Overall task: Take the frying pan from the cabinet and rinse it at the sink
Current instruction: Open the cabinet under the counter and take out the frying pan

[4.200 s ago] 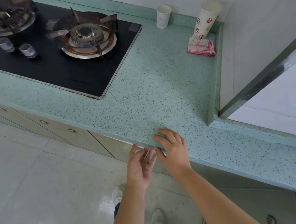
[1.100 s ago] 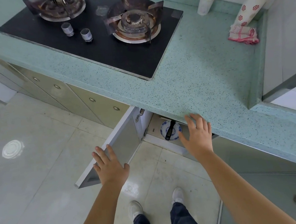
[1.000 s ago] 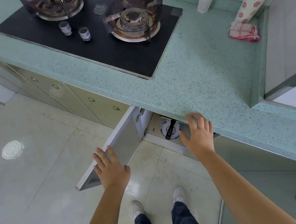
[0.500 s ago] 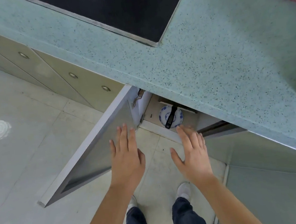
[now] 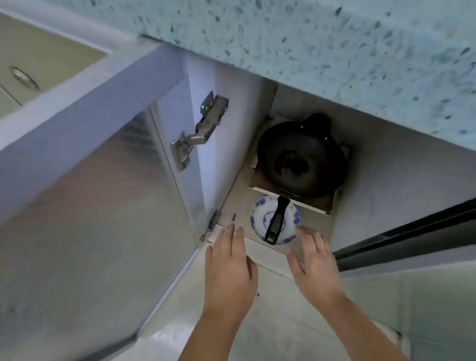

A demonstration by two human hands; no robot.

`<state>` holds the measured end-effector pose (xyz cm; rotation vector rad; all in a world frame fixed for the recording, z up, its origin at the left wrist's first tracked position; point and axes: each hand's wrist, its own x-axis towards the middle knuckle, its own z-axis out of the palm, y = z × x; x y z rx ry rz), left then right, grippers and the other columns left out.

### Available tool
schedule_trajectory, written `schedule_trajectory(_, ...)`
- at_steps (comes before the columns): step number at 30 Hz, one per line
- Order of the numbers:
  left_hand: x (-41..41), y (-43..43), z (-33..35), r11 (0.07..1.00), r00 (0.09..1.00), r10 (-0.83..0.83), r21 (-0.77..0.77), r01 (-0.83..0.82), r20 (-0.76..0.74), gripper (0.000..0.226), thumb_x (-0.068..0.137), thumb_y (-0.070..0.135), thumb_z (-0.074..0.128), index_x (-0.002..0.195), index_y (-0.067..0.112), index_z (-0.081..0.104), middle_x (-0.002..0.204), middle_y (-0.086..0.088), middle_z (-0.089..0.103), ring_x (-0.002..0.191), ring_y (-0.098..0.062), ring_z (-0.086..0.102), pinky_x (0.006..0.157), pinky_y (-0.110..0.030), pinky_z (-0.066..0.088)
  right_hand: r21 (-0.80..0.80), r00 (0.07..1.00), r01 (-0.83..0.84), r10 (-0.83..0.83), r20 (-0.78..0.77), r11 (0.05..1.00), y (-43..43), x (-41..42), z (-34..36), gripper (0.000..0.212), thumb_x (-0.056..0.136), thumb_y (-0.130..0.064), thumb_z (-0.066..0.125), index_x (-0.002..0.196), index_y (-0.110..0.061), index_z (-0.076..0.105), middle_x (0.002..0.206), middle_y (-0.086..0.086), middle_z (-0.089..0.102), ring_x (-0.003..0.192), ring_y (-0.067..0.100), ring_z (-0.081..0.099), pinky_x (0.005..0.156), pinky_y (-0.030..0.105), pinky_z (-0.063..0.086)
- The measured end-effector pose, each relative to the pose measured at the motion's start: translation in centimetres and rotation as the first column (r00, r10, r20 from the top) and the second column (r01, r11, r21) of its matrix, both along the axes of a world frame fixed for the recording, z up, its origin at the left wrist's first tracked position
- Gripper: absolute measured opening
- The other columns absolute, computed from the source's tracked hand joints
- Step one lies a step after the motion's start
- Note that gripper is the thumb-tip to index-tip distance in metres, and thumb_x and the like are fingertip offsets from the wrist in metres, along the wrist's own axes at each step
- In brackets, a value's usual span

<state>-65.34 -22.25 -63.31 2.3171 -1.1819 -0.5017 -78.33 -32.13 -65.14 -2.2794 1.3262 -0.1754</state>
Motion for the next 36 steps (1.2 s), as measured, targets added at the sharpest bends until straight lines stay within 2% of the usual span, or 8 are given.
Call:
schedule_trajectory(7,2.0,-6.7,-11.0,0.975,1.000,0.003,-0.223,-0.009,-0.027,0.047,0.087,0.009,0.050,0.134,0.008,0.043,0.140,-0.008,0.045,0.124,-0.022,0.044,0.101,-0.027,0.034,-0.085,0.987,0.127,-0.118,0.107,0.988,-6.3,4.0,-11.4,0.052,0.089,-0.031,0.053,0.135,-0.011,0.042,0.136,0.008,0.048,0.125,0.024,0.045,0.103,0.034,0.037)
schedule_trajectory(12,2.5,-10.6,-15.8,0.873,0.991,-0.043,-0.487,-0.025,-0.128,0.040,0.088,0.010,0.050,0.127,0.017,0.048,0.129,0.004,0.048,0.112,0.005,0.038,0.091,0.000,0.024,-0.114,0.929,0.255,-0.210,0.306,0.960,-10.0,5.9,-17.2,0.049,0.087,-0.026,0.057,0.130,-0.008,0.044,0.130,0.012,0.050,0.121,0.026,0.047,0.096,0.036,0.042)
schedule_trajectory(14,2.2,-12.1,-16.8,0.846,0.983,-0.023,-0.527,-0.078,-0.183,0.038,0.088,0.009,0.051,0.125,0.018,0.049,0.126,0.008,0.048,0.110,0.005,0.040,0.083,0.009,0.020,-0.085,0.901,0.313,-0.268,0.340,0.946,-11.4,6.1,-18.3,0.050,0.087,-0.027,0.057,0.131,-0.009,0.042,0.131,0.011,0.048,0.121,0.025,0.045,0.094,0.036,0.043)
schedule_trajectory(20,0.5,-14.4,-20.5,0.908,0.977,0.015,-0.406,-0.102,-0.213,0.043,0.088,0.025,0.053,0.130,0.021,0.043,0.127,0.003,0.049,0.112,-0.010,0.048,0.086,-0.017,0.034,-0.031,0.896,0.378,-0.357,0.263,0.925,-12.9,5.9,-21.0,0.050,0.085,-0.031,0.059,0.128,-0.010,0.043,0.125,0.011,0.049,0.112,0.024,0.050,0.085,0.032,0.046)
schedule_trajectory(25,0.2,-15.2,-22.4,0.965,0.917,-0.002,-0.241,-0.103,-0.399,0.043,0.085,0.027,0.058,0.125,0.019,0.046,0.117,-0.001,0.055,0.094,-0.011,0.057,0.075,-0.022,0.047,0.426,0.770,0.350,-0.515,0.376,0.834,-12.9,5.5,-22.1,0.040,0.087,-0.029,0.059,0.121,-0.015,0.044,0.078,-0.012,0.056,0.067,0.000,0.054,0.047,0.011,0.037)
schedule_trajectory(31,-0.1,-15.9,-22.7,0.962,0.756,0.078,-0.151,-0.228,-0.649,0.021,0.083,0.026,0.061,0.102,0.018,0.058,0.080,0.003,0.061,0.073,-0.014,0.063,0.059,-0.023,0.048,0.735,0.584,0.215,-0.688,0.431,0.643,-13.4,5.5,-22.1,0.043,0.083,-0.021,0.063,0.120,-0.014,0.044,0.090,0.008,0.065,0.082,0.021,0.064,0.073,0.033,0.054)
schedule_trajectory(34,-0.6,-16.0,-22.9,0.962,0.755,0.072,-0.154,-0.224,-0.652,0.011,0.082,0.030,0.064,0.083,0.020,0.058,0.072,0.000,0.064,0.072,-0.019,0.065,0.062,-0.031,0.052,0.795,0.559,0.140,-0.710,0.429,0.590,-13.7,5.3,-22.3,0.031,0.084,-0.020,0.062,0.113,-0.010,0.056,0.100,0.016,0.068,0.092,0.030,0.066,0.088,0.045,0.054)
schedule_trajectory(36,-0.9,-16.2,-22.9,0.970,0.767,0.064,-0.141,-0.198,-0.639,0.014,0.081,0.029,0.064,0.086,0.020,0.055,0.078,-0.003,0.067,0.075,-0.020,0.068,0.064,-0.031,0.053,0.820,0.548,0.094,-0.717,0.430,0.564,-13.8,5.3,-22.3,0.020,0.086,-0.019,0.060,0.104,-0.011,0.060,0.097,0.016,0.069,0.092,0.031,0.066,0.084,0.044,0.055)
